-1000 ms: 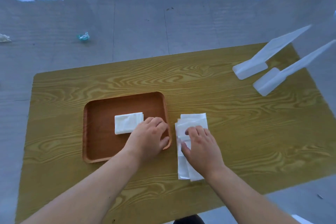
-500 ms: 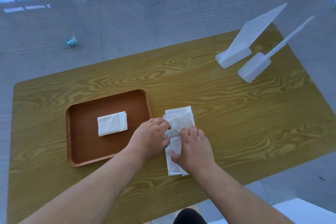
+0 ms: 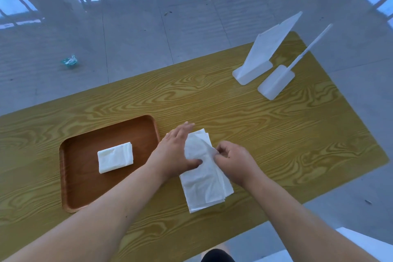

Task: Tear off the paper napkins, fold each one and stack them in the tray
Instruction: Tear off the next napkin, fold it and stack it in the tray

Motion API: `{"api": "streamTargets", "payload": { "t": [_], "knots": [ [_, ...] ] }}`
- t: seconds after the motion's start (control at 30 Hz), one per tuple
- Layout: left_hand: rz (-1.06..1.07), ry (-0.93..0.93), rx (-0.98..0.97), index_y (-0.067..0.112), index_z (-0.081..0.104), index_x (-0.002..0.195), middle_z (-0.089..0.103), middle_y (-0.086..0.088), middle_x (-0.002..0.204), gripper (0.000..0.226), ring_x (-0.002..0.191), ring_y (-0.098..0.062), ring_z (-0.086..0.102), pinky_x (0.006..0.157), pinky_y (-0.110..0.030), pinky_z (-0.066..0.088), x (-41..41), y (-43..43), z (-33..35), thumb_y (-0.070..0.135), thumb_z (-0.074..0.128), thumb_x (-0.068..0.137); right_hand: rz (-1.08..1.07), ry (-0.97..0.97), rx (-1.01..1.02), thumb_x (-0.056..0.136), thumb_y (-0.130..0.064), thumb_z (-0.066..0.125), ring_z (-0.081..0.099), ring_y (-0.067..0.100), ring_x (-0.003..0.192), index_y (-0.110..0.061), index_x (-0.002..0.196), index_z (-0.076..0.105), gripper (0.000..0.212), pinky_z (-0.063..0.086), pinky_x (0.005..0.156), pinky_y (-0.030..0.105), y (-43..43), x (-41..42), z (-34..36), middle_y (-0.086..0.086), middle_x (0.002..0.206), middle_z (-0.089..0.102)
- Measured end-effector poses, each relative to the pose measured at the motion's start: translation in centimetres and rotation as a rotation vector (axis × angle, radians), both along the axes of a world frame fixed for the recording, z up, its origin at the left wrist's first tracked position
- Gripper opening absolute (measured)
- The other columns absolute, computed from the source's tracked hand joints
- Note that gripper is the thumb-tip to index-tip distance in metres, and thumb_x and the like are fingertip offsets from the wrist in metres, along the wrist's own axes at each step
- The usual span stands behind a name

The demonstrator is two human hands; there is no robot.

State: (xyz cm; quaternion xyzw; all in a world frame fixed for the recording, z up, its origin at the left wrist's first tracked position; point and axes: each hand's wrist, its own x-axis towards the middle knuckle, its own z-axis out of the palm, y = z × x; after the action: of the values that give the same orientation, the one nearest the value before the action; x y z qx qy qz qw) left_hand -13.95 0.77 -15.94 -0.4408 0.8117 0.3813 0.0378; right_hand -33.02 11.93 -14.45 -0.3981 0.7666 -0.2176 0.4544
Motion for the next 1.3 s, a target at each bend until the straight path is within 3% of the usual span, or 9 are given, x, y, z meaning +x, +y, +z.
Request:
{"api": "streamTargets", "payload": {
  "t": [0.17,0.33,0.43,0.53,0.67,0.8,1.0,1.17,1.3],
  "knots": [
    [0.006,0.03,0.129,0.04,0.026,0.162,0.038,0.009,0.166,0.111,0.151,-0.017,0.036,0.116,-0.034,0.032,-4.9,-2.9,2.2,0.058,0.089,0.072,-0.057,-0.296,0.041,0.076,-0.025,0.058,0.057,0.021,0.071,-0.004,0.085,0.066,0.024,0.046,0.067,0.041,-0.9,-4.2,2.3,0.004,0.076,0.063],
    [-0.004,0.121,0.317,0.033,0.078,0.113,0.079,0.009,0.119,0.032,0.114,-0.017,0.071,0.103,-0.044,0.056,-9.0,-4.5,4.2,0.038,0.087,0.083,-0.254,-0.707,0.03,0.077,-0.019,0.063,0.063,0.036,0.094,-0.004,0.102,0.071,0.03,0.05,0.085,0.049,-0.9,-8.0,3.8,0.018,0.1,0.068],
    [0.115,0.271,0.498,0.024,0.082,0.105,0.083,-0.004,0.111,0.023,0.106,-0.027,0.076,0.101,-0.053,0.058,-9.6,-5.0,5.4,0.034,0.087,0.085,-0.368,-0.95,-0.011,0.09,-0.04,0.067,0.07,0.036,0.101,-0.005,0.119,0.071,0.046,0.055,0.09,0.046,0.1,-10.1,3.9,0.018,0.113,0.071],
    [0.206,0.408,0.609,0.027,0.084,0.102,0.084,0.002,0.111,0.018,0.104,-0.016,0.078,0.092,-0.035,0.055,-9.3,-5.7,6.1,0.036,0.084,0.086,-0.413,-1.098,-0.06,0.083,-0.065,0.074,0.074,0.03,0.111,-0.007,0.127,0.075,0.073,0.061,0.092,0.044,0.9,-11.0,3.9,0.015,0.127,0.075],
    [0.377,0.508,0.657,0.021,0.086,0.101,0.083,-0.001,0.114,0.026,0.11,-0.018,0.077,0.109,-0.042,0.05,-8.3,-6.7,6.3,0.036,0.085,0.08,-0.279,-1.077,-0.076,0.073,-0.075,0.079,0.056,0.028,0.144,-0.022,0.144,0.066,0.09,0.047,0.118,0.045,0.7,-10.0,3.9,0.012,0.154,0.061],
    [0.553,0.535,0.634,0.022,0.087,0.095,0.084,0.001,0.11,0.027,0.108,-0.018,0.078,0.115,-0.048,0.046,-6.8,-7.6,7.1,0.039,0.088,0.074,-0.121,-1.057,-0.126,0.082,-0.063,0.078,0.052,0.026,0.147,-0.024,0.15,0.059,0.081,0.049,0.112,0.033,-0.9,-8.0,4.7,0.008,0.157,0.058],
    [0.763,0.543,0.611,0.024,0.088,0.084,0.085,0.007,0.097,0.008,0.087,-0.012,0.081,0.089,-0.037,0.05,-3.1,-9.1,8.6,0.032,0.088,0.082,-0.14,-0.691,-0.132,0.091,-0.02,0.082,0.072,0.022,0.122,-0.011,0.124,0.077,0.035,0.052,0.112,0.038,-4.8,-4.7,4.7,0.006,0.126,0.079],
    [0.732,0.548,0.508,0.015,0.082,0.106,0.084,-0.004,0.109,0.033,0.106,-0.027,0.078,0.102,-0.044,0.057,2.0,-10.0,9.3,0.045,0.072,0.096,-0.148,-0.877,-0.144,0.095,-0.015,0.076,0.069,0.035,0.126,0.003,0.13,0.071,0.04,0.056,0.107,0.042,-7.9,-2.0,6.3,0.023,0.135,0.072],
    [0.59,0.503,0.61,0.007,0.068,0.114,0.08,0.003,0.112,0.058,0.105,-0.013,0.072,0.081,-0.023,0.045,5.6,-9.2,9.3,0.059,0.074,0.089,-0.195,-0.976,-0.145,0.095,-0.016,0.071,0.069,0.032,0.123,0.007,0.132,0.068,0.043,0.055,0.11,0.042,-9.9,0.3,7.1,0.022,0.131,0.072]
  ]
}}
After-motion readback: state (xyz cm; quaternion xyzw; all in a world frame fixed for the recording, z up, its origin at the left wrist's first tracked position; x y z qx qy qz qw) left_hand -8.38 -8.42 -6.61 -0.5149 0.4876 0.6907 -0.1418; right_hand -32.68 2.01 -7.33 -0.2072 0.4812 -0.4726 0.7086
